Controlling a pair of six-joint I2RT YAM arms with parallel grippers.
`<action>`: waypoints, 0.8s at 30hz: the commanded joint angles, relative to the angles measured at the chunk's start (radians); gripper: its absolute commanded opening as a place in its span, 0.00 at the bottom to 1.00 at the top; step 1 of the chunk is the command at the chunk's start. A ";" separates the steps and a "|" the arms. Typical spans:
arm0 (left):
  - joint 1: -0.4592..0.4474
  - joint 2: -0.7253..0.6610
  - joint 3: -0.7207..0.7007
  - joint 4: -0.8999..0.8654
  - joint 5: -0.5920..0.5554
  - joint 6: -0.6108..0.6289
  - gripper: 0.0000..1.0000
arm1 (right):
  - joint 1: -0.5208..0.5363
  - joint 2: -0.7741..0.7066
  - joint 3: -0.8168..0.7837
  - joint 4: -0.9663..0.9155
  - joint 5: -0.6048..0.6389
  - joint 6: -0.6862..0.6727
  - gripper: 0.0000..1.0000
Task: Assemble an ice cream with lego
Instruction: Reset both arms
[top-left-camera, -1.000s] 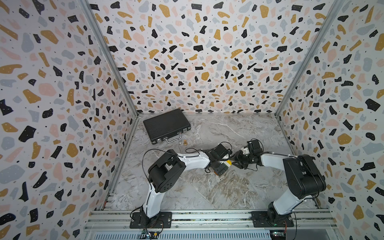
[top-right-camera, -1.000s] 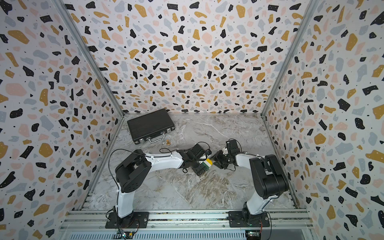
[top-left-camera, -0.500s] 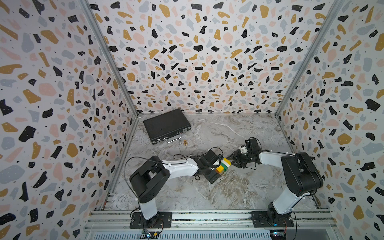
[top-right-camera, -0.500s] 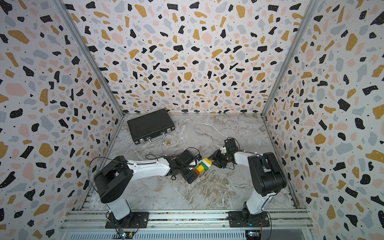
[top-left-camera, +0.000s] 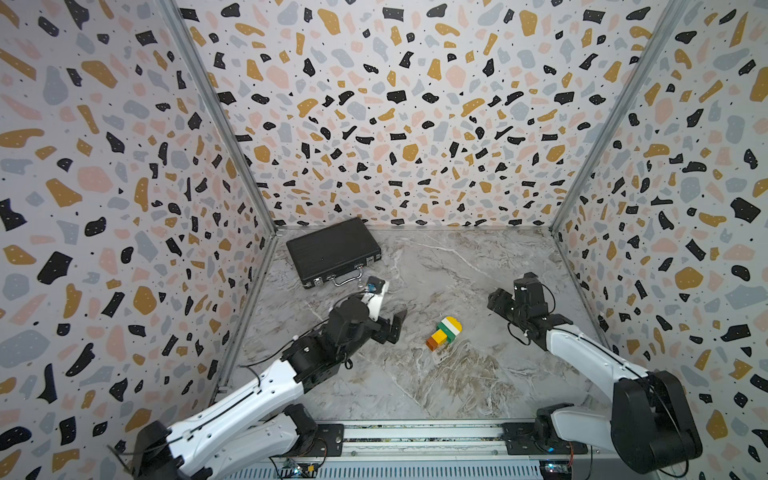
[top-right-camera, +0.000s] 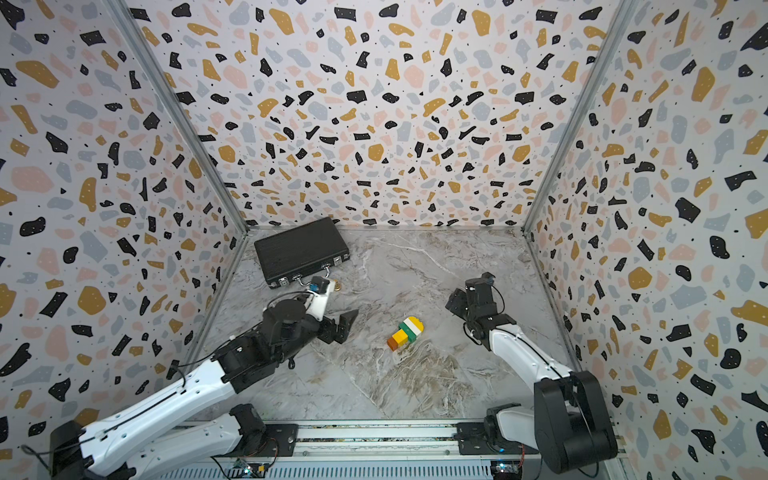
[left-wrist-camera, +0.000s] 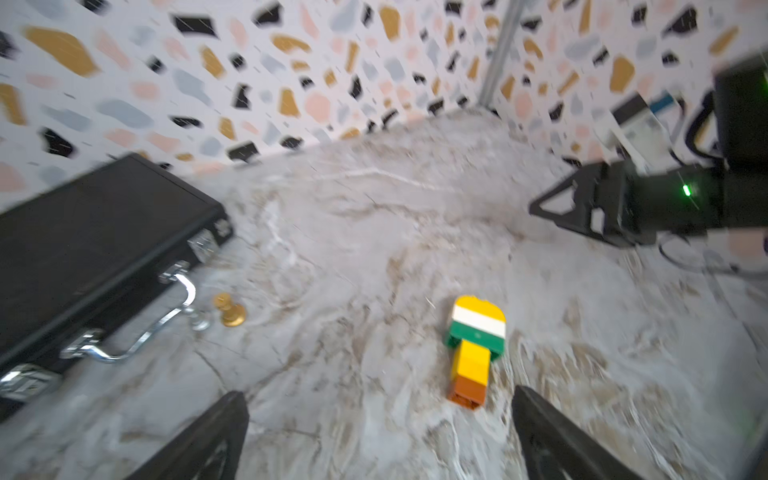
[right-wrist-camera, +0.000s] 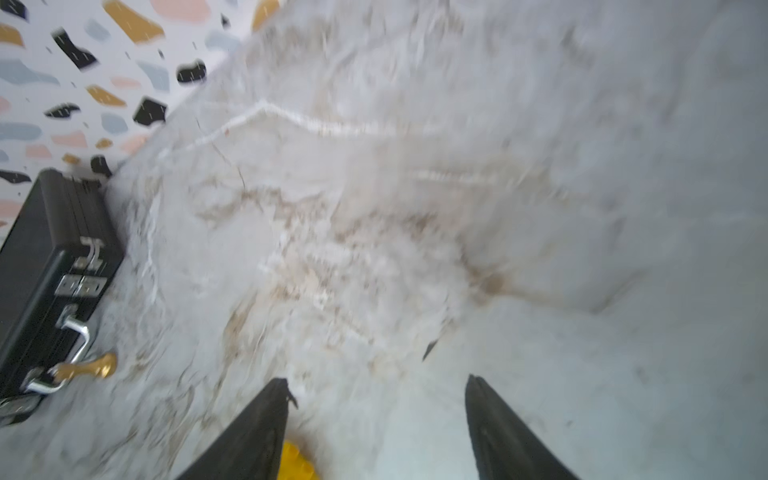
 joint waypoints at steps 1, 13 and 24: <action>0.098 -0.064 -0.029 0.057 -0.200 -0.002 0.99 | -0.003 -0.066 -0.103 0.248 0.274 -0.202 0.84; 0.554 0.120 -0.201 0.457 -0.208 0.076 0.99 | -0.228 -0.045 -0.107 0.212 0.139 -0.299 1.00; 0.775 0.458 -0.264 0.657 -0.021 0.122 0.99 | -0.258 -0.088 -0.493 0.903 0.064 -0.582 0.99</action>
